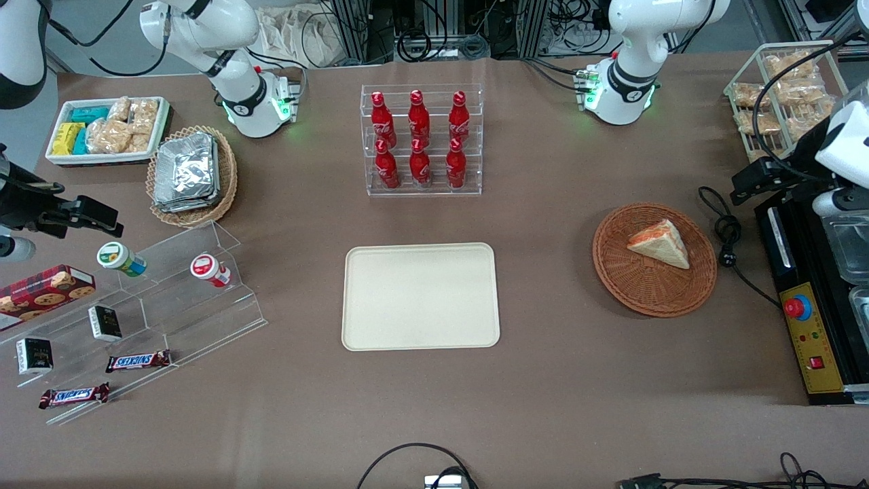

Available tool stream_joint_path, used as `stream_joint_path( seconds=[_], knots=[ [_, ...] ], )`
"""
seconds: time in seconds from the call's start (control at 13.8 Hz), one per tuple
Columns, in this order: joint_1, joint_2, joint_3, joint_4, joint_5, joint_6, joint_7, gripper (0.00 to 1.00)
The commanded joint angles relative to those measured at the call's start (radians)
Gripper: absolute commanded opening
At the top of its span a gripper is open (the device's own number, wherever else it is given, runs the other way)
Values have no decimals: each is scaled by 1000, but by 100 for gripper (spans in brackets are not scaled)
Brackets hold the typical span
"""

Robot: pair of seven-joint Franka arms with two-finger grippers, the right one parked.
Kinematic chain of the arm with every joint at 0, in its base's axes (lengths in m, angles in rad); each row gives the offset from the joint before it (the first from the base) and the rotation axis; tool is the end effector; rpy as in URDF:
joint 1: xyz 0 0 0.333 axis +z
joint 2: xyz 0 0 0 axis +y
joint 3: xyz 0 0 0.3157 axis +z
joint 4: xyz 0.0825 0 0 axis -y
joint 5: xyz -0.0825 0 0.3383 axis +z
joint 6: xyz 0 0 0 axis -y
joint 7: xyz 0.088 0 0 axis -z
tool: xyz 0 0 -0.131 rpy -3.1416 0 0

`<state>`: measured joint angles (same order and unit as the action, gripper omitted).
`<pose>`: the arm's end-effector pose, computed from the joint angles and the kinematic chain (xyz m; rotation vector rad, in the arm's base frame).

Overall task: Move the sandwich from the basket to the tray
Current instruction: 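Move the left gripper over the wrapped sandwich in the wicker basket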

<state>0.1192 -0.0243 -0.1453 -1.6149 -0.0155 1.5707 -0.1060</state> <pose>0.4999 -0.0160 0.5935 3.1283 0.1254 -0.0327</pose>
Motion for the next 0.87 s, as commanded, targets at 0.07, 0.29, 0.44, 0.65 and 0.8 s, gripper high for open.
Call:
stream_joint_path(
  seconds=[0.07, 0.29, 0.44, 0.65, 0.8],
  knots=[
    [5, -3, 3, -67, 9, 35, -145, 100],
    [7, -46, 3, -238, 11, 167, -306, 100],
    [8, -72, 4, -360, 11, 277, -438, 100],
    [8, -71, 6, -468, 40, 397, -583, 100],
    [10, -71, 21, -509, 42, 440, -651, 100]
  ],
)
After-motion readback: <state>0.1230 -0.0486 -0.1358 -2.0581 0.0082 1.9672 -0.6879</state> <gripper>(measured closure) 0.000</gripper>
